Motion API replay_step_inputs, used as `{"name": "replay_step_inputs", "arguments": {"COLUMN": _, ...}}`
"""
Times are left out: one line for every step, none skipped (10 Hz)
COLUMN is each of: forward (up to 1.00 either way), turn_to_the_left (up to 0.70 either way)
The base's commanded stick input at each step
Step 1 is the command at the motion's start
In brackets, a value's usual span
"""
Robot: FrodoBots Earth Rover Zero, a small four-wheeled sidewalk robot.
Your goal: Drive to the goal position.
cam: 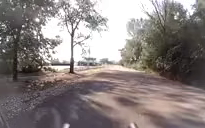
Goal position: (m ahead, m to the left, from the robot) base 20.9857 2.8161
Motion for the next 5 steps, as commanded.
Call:
{"name": "replay_step_inputs", "arguments": {"forward": 0.70, "turn_to_the_left": 0.00}}
{"name": "replay_step_inputs", "arguments": {"forward": 0.70, "turn_to_the_left": 0.00}}
{"name": "replay_step_inputs", "arguments": {"forward": 0.70, "turn_to_the_left": 0.00}}
{"name": "replay_step_inputs", "arguments": {"forward": 0.70, "turn_to_the_left": 0.00}}
{"name": "replay_step_inputs", "arguments": {"forward": 0.70, "turn_to_the_left": 0.00}}
